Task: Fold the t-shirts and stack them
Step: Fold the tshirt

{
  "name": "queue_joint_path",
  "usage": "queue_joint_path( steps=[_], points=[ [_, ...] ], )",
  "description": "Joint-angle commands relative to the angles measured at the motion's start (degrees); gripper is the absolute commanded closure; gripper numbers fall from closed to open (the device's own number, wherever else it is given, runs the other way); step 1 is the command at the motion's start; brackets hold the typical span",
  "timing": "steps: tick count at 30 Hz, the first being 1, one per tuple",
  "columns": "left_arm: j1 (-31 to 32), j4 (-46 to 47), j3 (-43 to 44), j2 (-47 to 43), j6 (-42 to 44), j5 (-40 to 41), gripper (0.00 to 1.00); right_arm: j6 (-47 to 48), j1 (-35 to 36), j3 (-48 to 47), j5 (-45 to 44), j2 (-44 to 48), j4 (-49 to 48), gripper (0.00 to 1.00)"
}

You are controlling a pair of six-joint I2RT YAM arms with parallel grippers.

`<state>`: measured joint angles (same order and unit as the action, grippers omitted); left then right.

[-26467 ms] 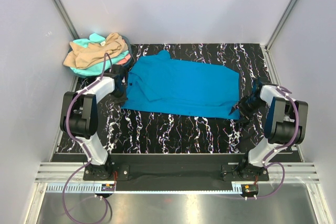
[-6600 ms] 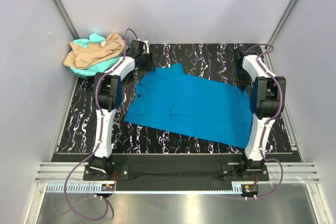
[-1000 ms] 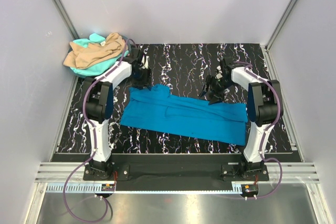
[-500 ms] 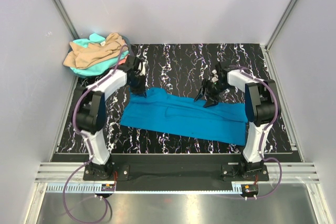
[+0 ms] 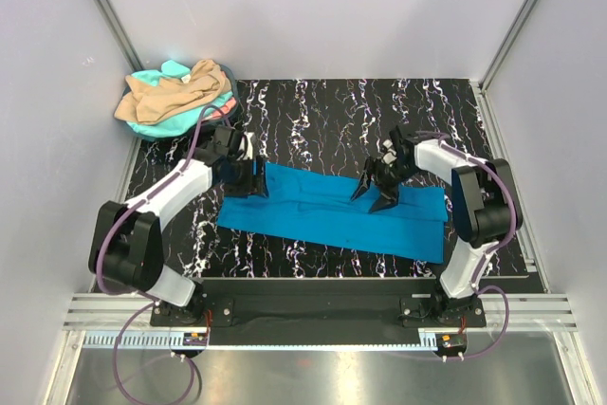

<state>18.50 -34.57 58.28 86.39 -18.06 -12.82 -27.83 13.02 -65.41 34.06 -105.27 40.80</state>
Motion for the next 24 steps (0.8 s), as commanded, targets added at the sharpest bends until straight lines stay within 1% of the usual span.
queue_joint_path(
  steps=[1,3,4,5,6,7,8,11,13,14,20,22,23,24],
  points=[
    [0.04,1.34,0.6,-4.91,-1.1,2.27,0.3,3.13,0.26,-3.75,-5.66,4.46,3.84,0.28],
    [0.04,2.13,2.0,-3.43,-0.4,2.54,0.3,4.54,0.26,-5.87,-10.65,4.81,7.01,0.27],
    [0.04,1.96,4.62,-2.03,0.04,2.45,0.32,4.89,-0.01,-6.31,-12.16,5.42,8.5,0.27],
    [0.04,1.09,6.48,-0.27,0.57,2.01,0.34,5.33,-0.27,-6.75,-13.48,5.6,9.03,0.28],
    [0.04,0.73,8.23,3.66,1.79,1.75,0.36,5.25,-0.53,-6.75,-15.59,5.95,9.47,0.28],
    [0.04,0.64,11.47,5.61,2.24,1.4,0.42,5.25,-1.41,-6.49,-16.39,6.74,9.74,0.29],
    [0.04,-0.32,13.24,9.29,2.59,1.83,0.45,5.07,-2.2,-5.7,-16.83,7.18,9.92,0.35],
    [0.04,-0.94,18.44,15.18,4.35,2.71,0.5,4.89,-4.92,-3.77,-16.49,8.94,9.65,0.39],
    [0.04,-0.94,20.64,17.66,5.67,2.98,0.5,5.16,-5.98,-3.15,-16.22,9.91,9.48,0.41],
    [0.04,-1.03,21.25,19.67,6.11,2.71,0.48,5.42,-6.25,-2.63,-16.14,10.09,9.56,0.41],
    [0.04,0.11,23.28,23.38,6.38,0.6,0.43,5.69,-7.22,-1.65,-15.34,10.62,9.48,0.44],
    [0.13,0.64,23.02,24.0,6.11,0.16,0.43,5.6,-7.22,-1.74,-14.73,10.09,9.48,0.46],
    [0.22,0.99,22.76,24.09,6.02,0.16,0.45,5.6,-7.22,-1.83,-14.38,9.91,9.48,0.47],
    [0.22,1.25,22.32,24.18,6.02,-0.1,0.5,5.6,-7.22,-1.92,-14.2,9.56,9.48,0.47]
  ],
)
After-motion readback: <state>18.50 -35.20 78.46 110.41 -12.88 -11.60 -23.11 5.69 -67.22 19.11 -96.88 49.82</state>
